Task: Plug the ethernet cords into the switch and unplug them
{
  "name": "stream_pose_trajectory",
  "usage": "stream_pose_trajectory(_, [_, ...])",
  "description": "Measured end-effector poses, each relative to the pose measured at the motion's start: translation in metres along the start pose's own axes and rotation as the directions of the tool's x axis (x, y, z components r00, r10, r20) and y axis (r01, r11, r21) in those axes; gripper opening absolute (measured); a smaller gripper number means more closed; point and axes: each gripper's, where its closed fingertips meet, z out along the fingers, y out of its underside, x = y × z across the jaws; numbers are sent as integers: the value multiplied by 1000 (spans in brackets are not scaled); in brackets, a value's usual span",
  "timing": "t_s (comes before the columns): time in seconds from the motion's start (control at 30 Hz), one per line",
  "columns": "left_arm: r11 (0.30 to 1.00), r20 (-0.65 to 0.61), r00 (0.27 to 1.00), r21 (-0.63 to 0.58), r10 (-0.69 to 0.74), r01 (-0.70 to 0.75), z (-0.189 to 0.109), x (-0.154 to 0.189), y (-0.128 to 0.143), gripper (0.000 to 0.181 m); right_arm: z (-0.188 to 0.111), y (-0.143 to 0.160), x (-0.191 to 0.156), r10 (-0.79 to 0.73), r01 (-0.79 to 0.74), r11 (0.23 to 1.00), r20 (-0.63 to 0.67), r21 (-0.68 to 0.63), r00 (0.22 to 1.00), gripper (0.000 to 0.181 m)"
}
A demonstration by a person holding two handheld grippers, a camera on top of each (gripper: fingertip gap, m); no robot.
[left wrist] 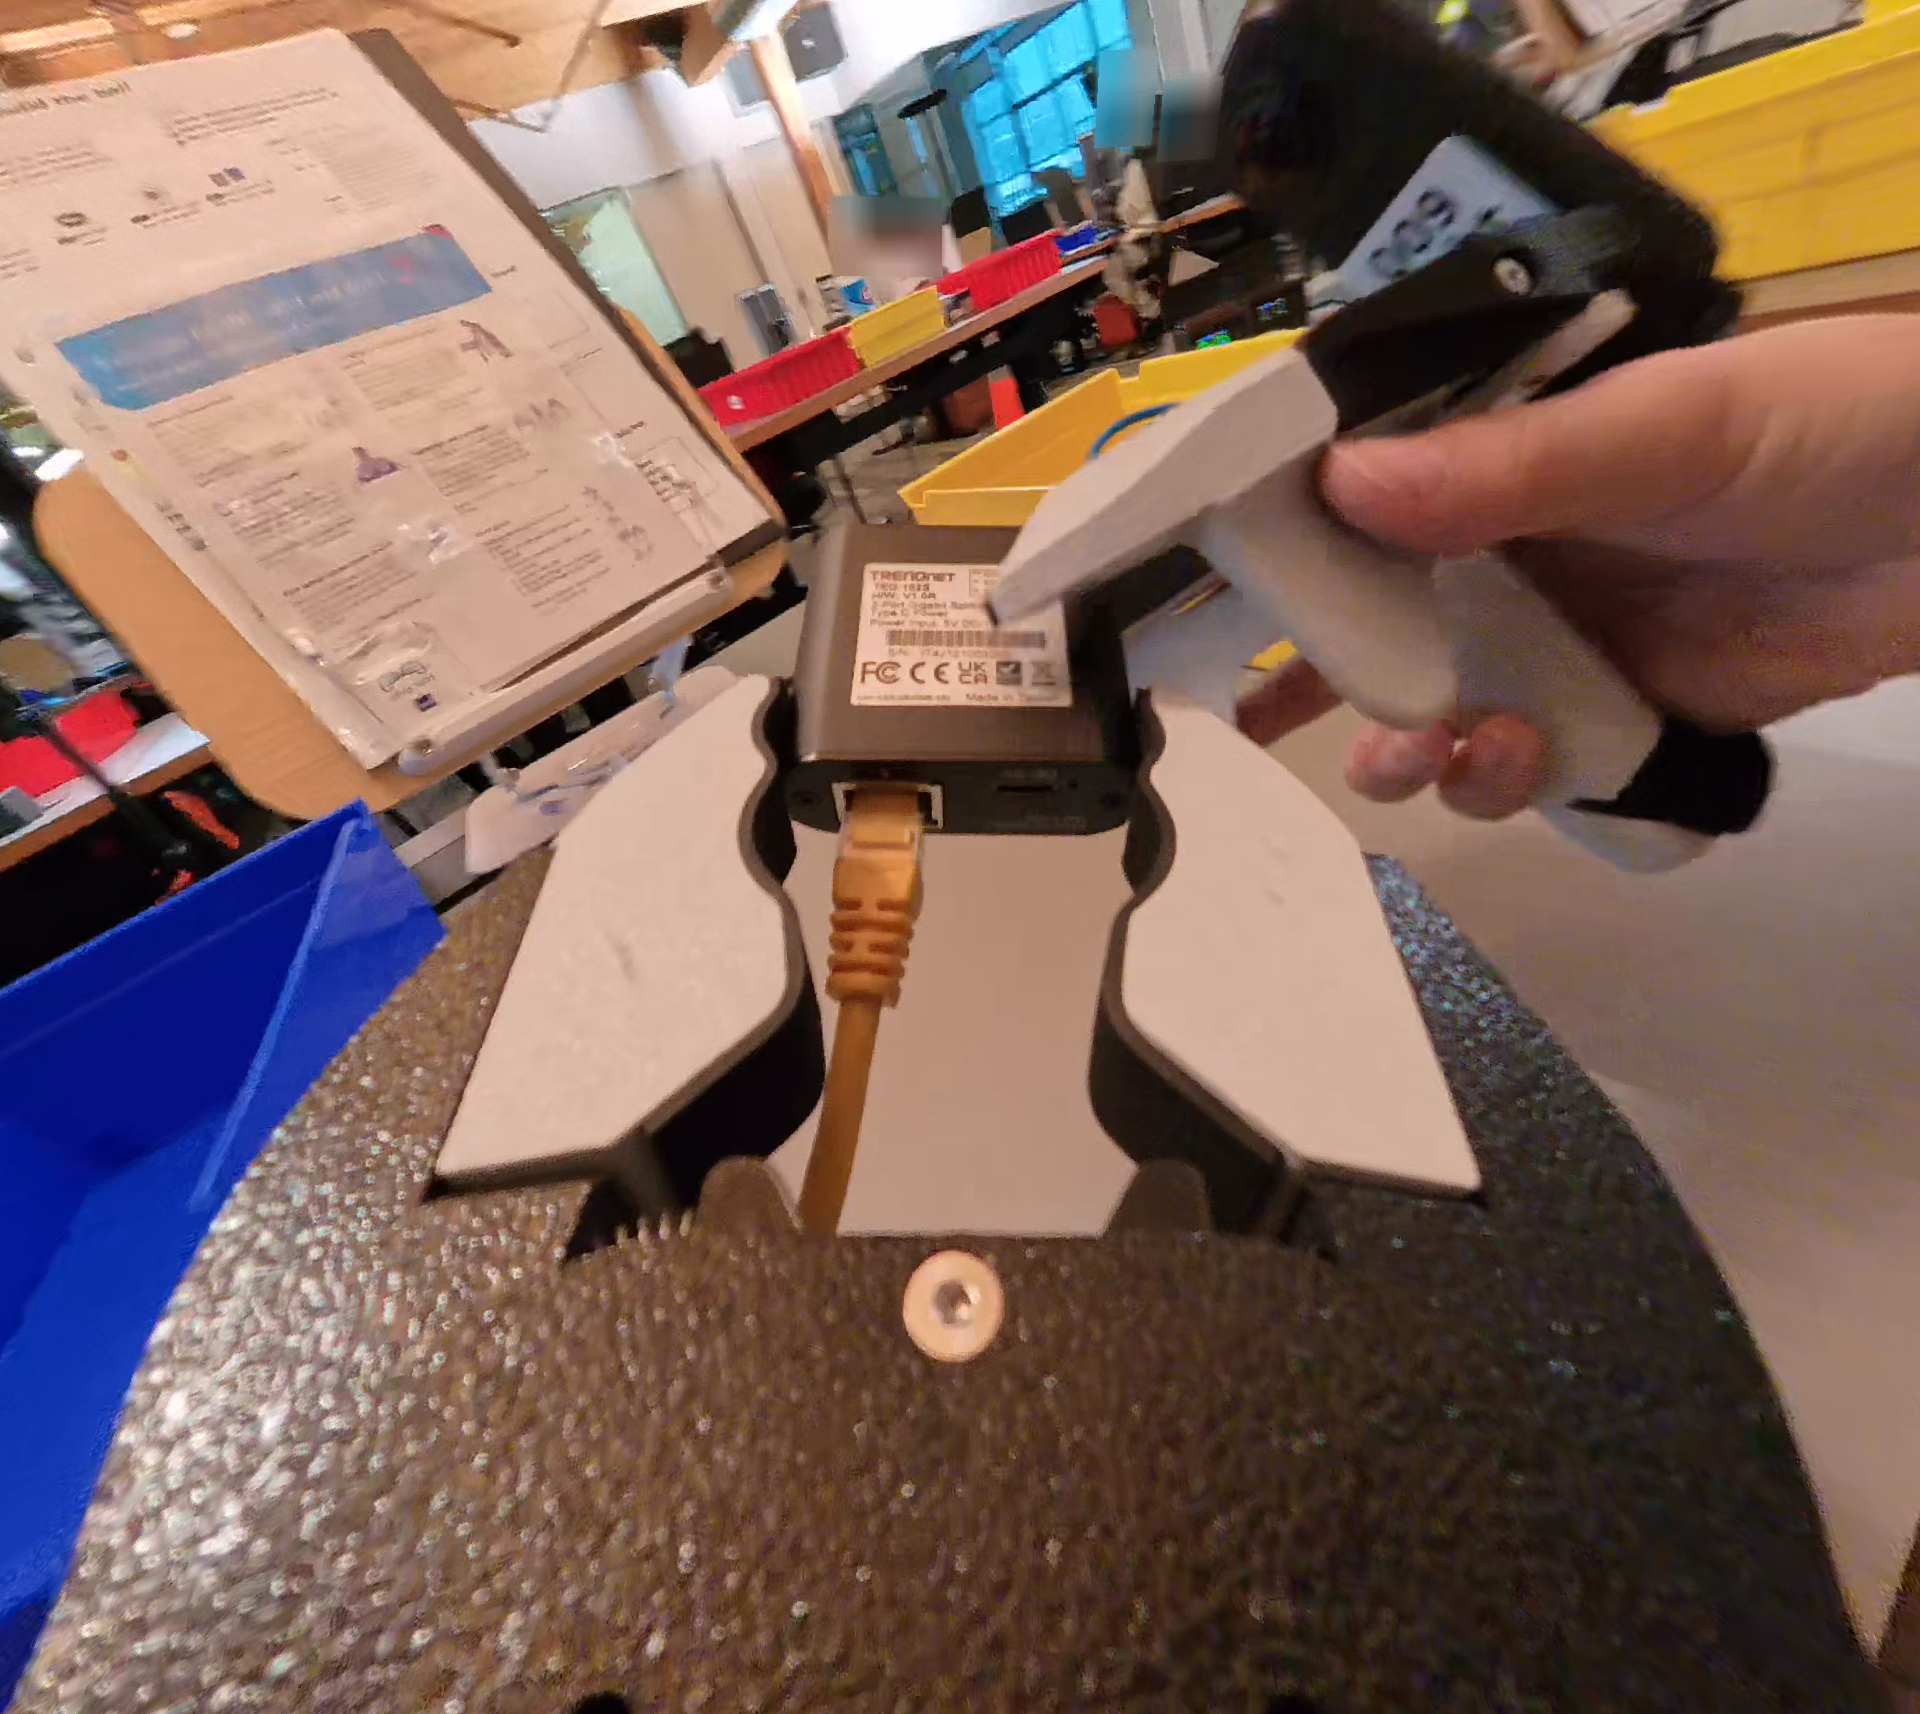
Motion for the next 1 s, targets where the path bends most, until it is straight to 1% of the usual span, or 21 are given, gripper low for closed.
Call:
stream_pose_trajectory(0.03, [1000,-45,999,4,-5,5,0,4,-1,61,-1,-3,-10,26,-29,999,102,22,994,85])
stream_pose_trajectory(0.07, [1000,-101,995,18,-5,7,-2,10,-3,61,-5,-7,-19,19,-27,999,198,40,980,79])
stream_pose_trajectory(0.1, [999,-187,982,27,-11,17,-4,18,-4,61,-11,-8,-24,-5,-6,999,264,41,964,77])
stream_pose_trajectory(0.13, [999,-293,956,16,-30,37,-7,29,-3,61,-18,-6,-29,-48,44,999,324,21,945,83])
stream_pose_trajectory(0.17, [998,-364,930,-3,-52,55,-10,36,-2,61,-25,2,-33,-105,121,993,380,-18,919,83])
stream_pose_trajectory(0.2, [997,-412,908,-28,-76,71,-13,41,1,61,-31,10,-32,-181,217,975,397,-48,900,79])
stream_pose_trajectory(0.23, [994,-453,885,-60,-108,91,-15,45,4,61,-34,17,-26,-287,333,941,375,-62,881,83])
stream_pose_trajectory(0.27, [990,-482,865,-86,-137,109,-18,48,7,61,-35,20,-21,-408,448,893,331,-52,851,95])
stream_pose_trajectory(0.3, [987,-499,852,-105,-156,119,-19,50,9,61,-36,20,-18,-520,547,837,283,-19,806,102])
stream_pose_trajectory(0.33, [985,-511,843,-123,-169,123,-20,51,11,61,-37,22,-21,-617,640,769,273,8,738,98])
stream_pose_trajectory(0.37, [981,-524,831,-146,-187,129,-22,53,13,61,-39,28,-26,-676,704,710,294,15,676,94])
stream_pose_trajectory(0.4, [977,-538,818,-165,-205,137,-23,55,14,61,-38,33,-30,-696,733,681,317,6,644,95])
stream_pose_trajectory(0.47, [975,-557,802,-171,-214,142,-25,58,13,61,-36,44,-32,-710,766,641,351,-36,611,94])
stream_pose_trajectory(0.53, [976,-569,794,-165,-213,143,-27,59,12,61,-33,47,-31,-736,794,607,348,-43,581,86])
stream_pose_trajectory(0.63, [977,-557,805,-162,-205,137,-28,56,13,61,-33,51,-34,-752,814,581,365,-28,549,73])
stream_pose_trajectory(0.73, [980,-592,782,-149,-196,133,-34,59,11,61,-35,51,-39,-728,797,604,398,-13,558,60])
stream_pose_trajectory(0.8, [983,-593,785,-146,-180,115,-34,60,11,61,-37,49,-45,-693,758,653,414,12,591,59])
stream_pose_trajectory(0.83, [982,-596,783,-150,-182,113,-34,61,11,61,-37,52,-43,-677,751,661,421,-13,603,60])
stream_pose_trajectory(0.87, [982,-599,781,-151,-179,110,-34,62,11,61,-36,58,-40,-680,768,639,429,-51,594,62])
stream_pose_trajectory(0.93, [985,-599,784,-154,-159,82,-33,63,15,61,-33,63,-36,-716,805,590,417,-68,560,62])
stream_pose_trajectory(1.0, [985,-596,788,-155,-157,79,-33,62,16,61,-31,64,-34,-715,806,586,416,-81,562,62])
